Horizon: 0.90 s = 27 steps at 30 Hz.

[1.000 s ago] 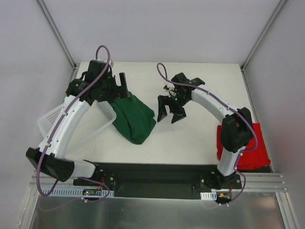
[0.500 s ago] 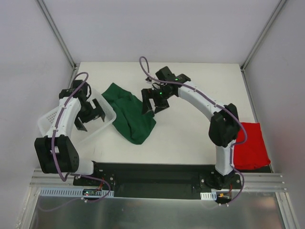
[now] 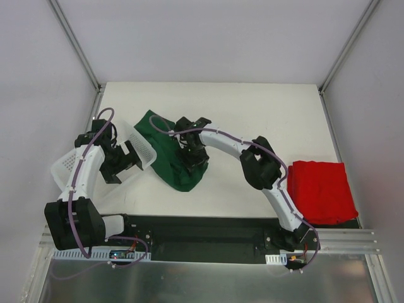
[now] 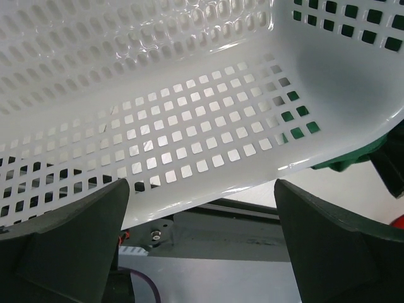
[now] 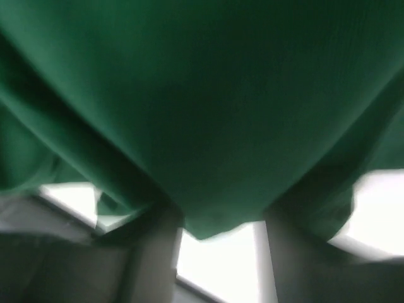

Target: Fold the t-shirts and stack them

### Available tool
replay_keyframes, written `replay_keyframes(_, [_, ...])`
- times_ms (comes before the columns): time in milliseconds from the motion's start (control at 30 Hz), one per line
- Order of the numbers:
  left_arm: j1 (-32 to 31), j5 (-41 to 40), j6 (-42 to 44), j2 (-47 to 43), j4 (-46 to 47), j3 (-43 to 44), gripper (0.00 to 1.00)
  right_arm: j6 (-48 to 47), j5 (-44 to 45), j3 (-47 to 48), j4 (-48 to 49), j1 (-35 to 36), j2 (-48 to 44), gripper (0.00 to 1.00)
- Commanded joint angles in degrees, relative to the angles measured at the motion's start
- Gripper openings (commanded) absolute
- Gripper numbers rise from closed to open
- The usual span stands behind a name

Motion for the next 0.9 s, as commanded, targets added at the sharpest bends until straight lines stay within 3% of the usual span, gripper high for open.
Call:
replay_keyframes(0, [0.47,3.62,1.40,-1.90,0.07,0.64,0.99,-1.20,7.68,-3.16,-4.24,0.85,-1.69,0.19])
replay_keyframes(33, [0.38,3.71,1.57,-1.55,0.16,1.07,0.99,0.37,8.21,-4.39,-4.15,0.15,-2.57,0.01])
replay_keyframes(200, [0.38,3.89,2.45,1.52,0.51,2.13,0.99,4.78,13.31,-11.51,-4.32,-7.74,-12.23,0.01])
replay_keyframes(400, [0.47,5.21,4.47,6.35,1.65,3.71,0.99,4.44,15.43,-12.40,-10.03,-13.74,-22.87,0.01])
replay_keyframes(500, [0.38,6.43,6.14,8.90,2.53,3.98,0.86,3.73,11.13,-13.89,-11.70,-13.13,-23.41,0.01])
replay_keyframes(533, [0.38,6.79,6.75,9.69,2.35,4.24,0.73,3.47,8.68,-15.11,-11.53,-13.04,-23.50,0.12])
replay_keyframes(567, [0.38,7.66,8.59,10.31,2.18,4.24,0.67,3.55,7.09,-15.99,-11.18,-12.69,-24.02,0.24])
replay_keyframes(600, [0.38,7.84,9.56,11.01,1.83,3.98,0.60,3.90,6.64,-16.78,-10.92,-12.25,-24.37,0.46])
replay_keyframes(633, [0.47,7.23,10.27,11.28,1.65,3.81,0.46,3.99,6.11,-17.31,-10.65,-12.08,-24.81,0.93])
replay_keyframes(767, [0.38,5.47,11.68,11.98,1.47,2.66,0.22,4.52,5.14,-17.76,-10.65,-12.07,-26.31,0.96])
replay_keyframes(833, [0.12,4.86,11.94,14.44,1.30,3.80,0.15,4.43,5.32,-16.97,-11.26,-12.16,-26.31,0.96])
replay_keyframes(867, [0.03,4.86,12.38,15.32,1.30,4.59,0.02,4.34,5.06,-16.53,-11.79,-12.16,-26.40,0.96])
